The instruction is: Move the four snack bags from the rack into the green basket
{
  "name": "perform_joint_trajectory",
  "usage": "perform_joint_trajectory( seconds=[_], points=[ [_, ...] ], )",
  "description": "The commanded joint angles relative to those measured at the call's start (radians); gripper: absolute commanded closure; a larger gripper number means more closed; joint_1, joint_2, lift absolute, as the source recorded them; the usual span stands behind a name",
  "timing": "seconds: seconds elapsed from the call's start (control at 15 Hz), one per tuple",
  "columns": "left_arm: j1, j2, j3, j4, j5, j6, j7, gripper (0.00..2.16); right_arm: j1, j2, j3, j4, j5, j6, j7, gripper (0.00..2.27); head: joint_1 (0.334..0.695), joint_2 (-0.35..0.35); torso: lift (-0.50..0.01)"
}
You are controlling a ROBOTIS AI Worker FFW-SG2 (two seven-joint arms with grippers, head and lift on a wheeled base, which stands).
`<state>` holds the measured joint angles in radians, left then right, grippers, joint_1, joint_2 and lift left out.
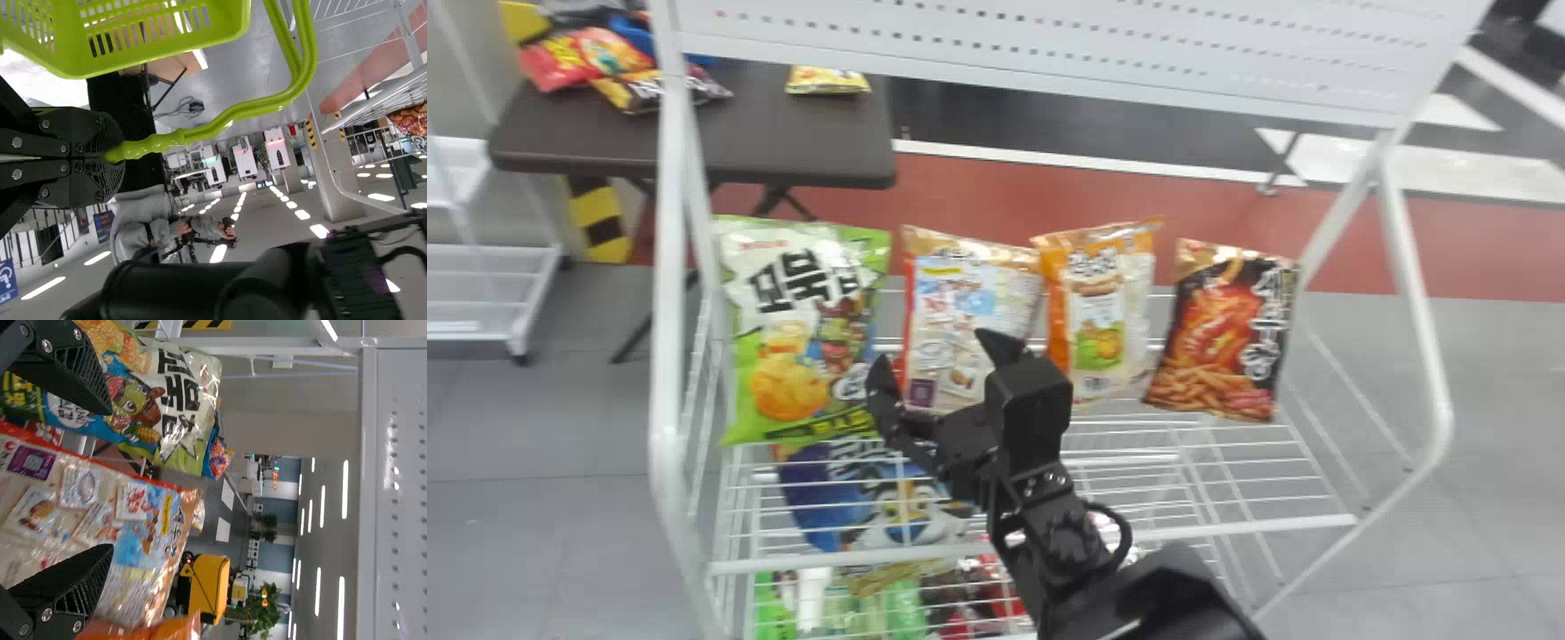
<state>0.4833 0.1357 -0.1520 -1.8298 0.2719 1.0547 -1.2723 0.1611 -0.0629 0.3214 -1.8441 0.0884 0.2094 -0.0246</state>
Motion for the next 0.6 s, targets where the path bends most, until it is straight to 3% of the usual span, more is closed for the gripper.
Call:
perform_joint_trajectory(
  seconds=[0.0, 0.4, 0.53],
  points=[
    [-0.005, 0.004, 0.0, 0.001, 0.006, 0.0, 0.001, 1.88, -0.092, 0.015, 0.053, 0.072, -0.006, 0.038, 0.003, 0.1, 0.695, -0.141, 0.0],
    [-0.031, 0.025, -0.006, 0.014, 0.029, 0.003, 0.001, 1.88, -0.236, 0.064, 0.085, 0.247, -0.032, 0.088, 0.086, 0.11, 0.695, -0.018, 0.0],
    [-0.046, 0.038, -0.012, 0.021, 0.043, 0.0, 0.002, 1.88, -0.268, 0.064, 0.088, 0.279, -0.03, 0.115, 0.089, 0.26, 0.695, -0.001, 0.0]
  ],
)
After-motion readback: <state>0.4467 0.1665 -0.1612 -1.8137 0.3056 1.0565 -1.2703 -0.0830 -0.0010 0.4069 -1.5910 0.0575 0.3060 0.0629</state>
